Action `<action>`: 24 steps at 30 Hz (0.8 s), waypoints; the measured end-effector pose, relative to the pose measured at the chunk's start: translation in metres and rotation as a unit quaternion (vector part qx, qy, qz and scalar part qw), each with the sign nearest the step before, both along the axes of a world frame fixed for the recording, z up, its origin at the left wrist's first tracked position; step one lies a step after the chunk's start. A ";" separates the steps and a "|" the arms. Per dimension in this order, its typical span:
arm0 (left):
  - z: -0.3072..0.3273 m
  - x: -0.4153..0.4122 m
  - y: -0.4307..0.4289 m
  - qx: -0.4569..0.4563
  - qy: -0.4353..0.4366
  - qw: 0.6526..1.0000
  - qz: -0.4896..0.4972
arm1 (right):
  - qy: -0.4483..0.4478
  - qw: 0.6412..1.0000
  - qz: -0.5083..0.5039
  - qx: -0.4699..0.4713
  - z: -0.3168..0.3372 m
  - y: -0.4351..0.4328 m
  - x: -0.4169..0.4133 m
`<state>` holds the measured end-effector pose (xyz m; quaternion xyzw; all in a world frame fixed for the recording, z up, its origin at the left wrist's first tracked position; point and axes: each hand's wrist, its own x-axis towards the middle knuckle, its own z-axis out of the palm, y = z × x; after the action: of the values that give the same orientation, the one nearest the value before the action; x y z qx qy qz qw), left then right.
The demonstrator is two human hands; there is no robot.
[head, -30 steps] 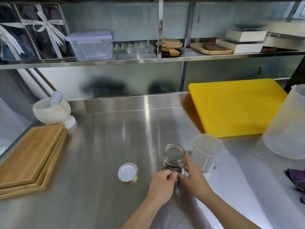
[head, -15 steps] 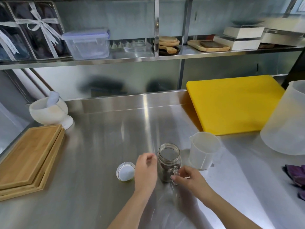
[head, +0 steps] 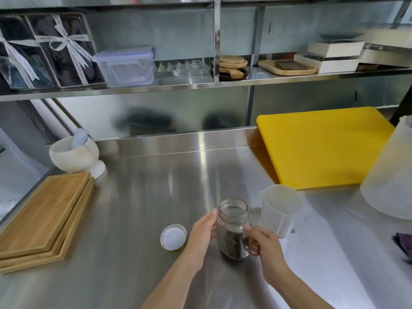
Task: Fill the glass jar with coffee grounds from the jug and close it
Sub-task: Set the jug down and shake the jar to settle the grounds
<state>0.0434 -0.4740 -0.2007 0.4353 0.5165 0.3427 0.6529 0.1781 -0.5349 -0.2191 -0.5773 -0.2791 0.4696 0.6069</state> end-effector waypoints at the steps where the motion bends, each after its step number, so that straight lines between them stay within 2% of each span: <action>1: 0.001 0.000 0.000 -0.007 -0.004 1.000 0.001 | 0.002 1.000 -0.023 0.004 0.000 0.001 0.002; 5: 0.005 -0.003 0.006 -0.026 -0.015 0.999 0.035 | -0.029 0.996 -0.079 0.011 0.019 0.007 0.006; 11: 0.010 -0.006 0.012 -0.041 -0.053 0.993 0.097 | -0.119 0.990 -0.068 0.040 0.058 0.024 0.020; 16: 0.016 -0.013 0.008 -0.062 -0.141 0.967 0.204 | -0.112 0.989 -0.054 0.086 0.077 0.028 0.020; 18: 0.021 -0.013 0.007 -0.041 -0.168 0.956 0.238 | -0.096 0.989 -0.043 0.108 0.074 0.026 0.015; 22: 0.037 0.013 -0.020 -0.020 -0.175 0.969 0.173 | -0.086 0.988 -0.025 0.123 0.056 0.024 -0.001; 24: 0.041 0.018 -0.037 0.037 -0.155 0.979 0.128 | -0.057 0.990 -0.034 0.124 0.047 0.024 0.001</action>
<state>0.0619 -0.5112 -0.1599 0.3314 0.4472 0.5059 0.6590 0.1786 -0.5111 -0.1720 -0.5328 -0.3494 0.3764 0.6726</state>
